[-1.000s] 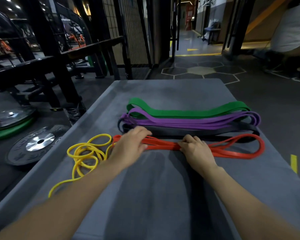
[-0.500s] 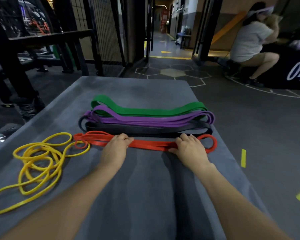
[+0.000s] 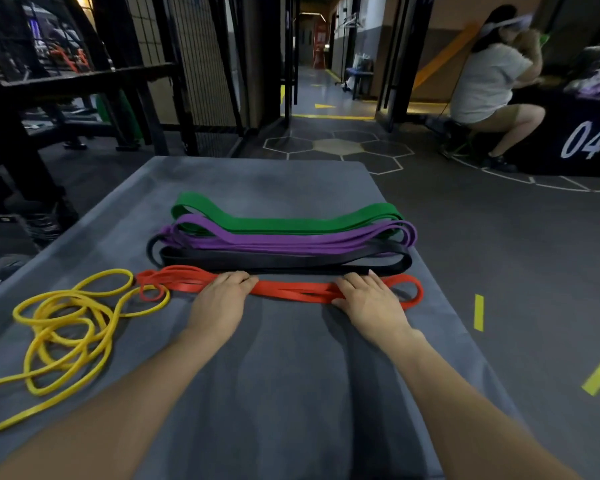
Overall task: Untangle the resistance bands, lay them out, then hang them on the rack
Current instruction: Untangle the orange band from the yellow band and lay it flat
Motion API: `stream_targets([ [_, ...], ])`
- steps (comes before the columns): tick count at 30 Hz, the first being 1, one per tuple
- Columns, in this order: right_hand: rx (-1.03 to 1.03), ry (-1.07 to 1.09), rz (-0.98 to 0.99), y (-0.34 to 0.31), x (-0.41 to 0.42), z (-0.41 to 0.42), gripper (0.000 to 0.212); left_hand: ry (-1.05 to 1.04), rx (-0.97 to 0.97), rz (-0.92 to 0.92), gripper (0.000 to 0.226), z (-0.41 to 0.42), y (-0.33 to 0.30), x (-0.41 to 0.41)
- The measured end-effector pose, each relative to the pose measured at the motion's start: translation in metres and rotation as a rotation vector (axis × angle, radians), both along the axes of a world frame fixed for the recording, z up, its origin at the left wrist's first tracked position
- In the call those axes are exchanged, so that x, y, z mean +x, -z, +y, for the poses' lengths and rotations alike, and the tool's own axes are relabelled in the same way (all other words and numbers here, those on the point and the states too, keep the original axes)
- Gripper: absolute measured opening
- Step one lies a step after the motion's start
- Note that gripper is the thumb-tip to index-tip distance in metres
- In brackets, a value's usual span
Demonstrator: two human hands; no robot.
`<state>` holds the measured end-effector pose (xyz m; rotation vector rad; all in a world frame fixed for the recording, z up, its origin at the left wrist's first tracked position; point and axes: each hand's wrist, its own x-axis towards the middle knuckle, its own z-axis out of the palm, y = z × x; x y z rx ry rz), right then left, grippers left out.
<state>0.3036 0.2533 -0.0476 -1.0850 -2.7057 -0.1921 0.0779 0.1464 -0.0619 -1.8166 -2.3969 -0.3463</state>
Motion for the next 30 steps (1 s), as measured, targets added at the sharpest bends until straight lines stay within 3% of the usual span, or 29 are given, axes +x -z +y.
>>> stream_targets([
  [5,0.136,-0.013,0.023,-0.009,-0.017,-0.010,0.050,0.049,0.004,-0.010,0.050,-0.020,-0.020,-0.003],
  [10,0.045,-0.077,0.159,-0.029,-0.057,-0.053,0.046,-0.039,0.194,-0.076,0.047,-0.071,-0.041,-0.019],
  [14,-0.122,-0.216,0.148,-0.034,-0.105,-0.096,0.045,-0.325,0.243,-0.114,0.043,-0.126,-0.042,-0.039],
  [18,-0.224,-0.312,0.125,-0.025,-0.165,-0.130,0.048,-0.552,0.171,-0.157,0.053,-0.172,-0.029,-0.062],
  [23,-0.295,-0.361,0.141,-0.005,-0.215,-0.157,0.050,-0.568,0.117,-0.171,0.056,-0.193,-0.011,-0.071],
  [30,-0.236,-0.244,0.263,0.005,-0.235,-0.142,0.050,-0.479,-0.049,-0.155,0.046,-0.197,-0.027,-0.082],
])
